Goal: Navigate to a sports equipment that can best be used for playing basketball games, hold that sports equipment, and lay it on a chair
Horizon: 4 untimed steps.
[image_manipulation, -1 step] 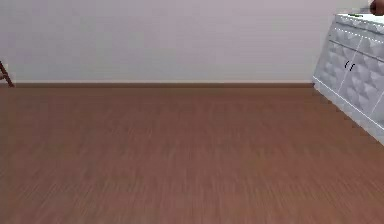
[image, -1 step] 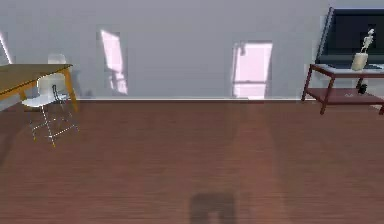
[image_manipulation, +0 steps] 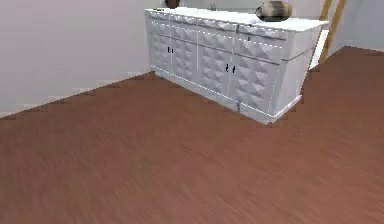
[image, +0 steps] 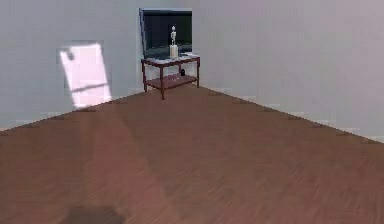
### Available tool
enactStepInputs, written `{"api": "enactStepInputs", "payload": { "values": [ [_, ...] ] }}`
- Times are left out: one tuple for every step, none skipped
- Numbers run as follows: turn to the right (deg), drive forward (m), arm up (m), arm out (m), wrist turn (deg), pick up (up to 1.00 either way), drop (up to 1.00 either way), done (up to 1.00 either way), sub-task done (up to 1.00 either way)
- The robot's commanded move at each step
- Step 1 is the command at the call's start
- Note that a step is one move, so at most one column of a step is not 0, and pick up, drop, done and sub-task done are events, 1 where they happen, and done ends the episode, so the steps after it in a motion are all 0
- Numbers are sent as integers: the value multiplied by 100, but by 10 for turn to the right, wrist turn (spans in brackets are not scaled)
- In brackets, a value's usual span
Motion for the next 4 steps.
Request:
{"api": "enactStepInputs", "payload": {
  "values": [
    [450, 0, 0, 0, 0, 0, 0, 0, 0],
    [450, 0, 0, 0, 0, 0, 0, 0, 0],
    [420, 0, 0, 0, 0, 0, 0, 0, 0],
    [0, 100, 0, 0, 0, 0, 0, 0, 0]
  ]
}}
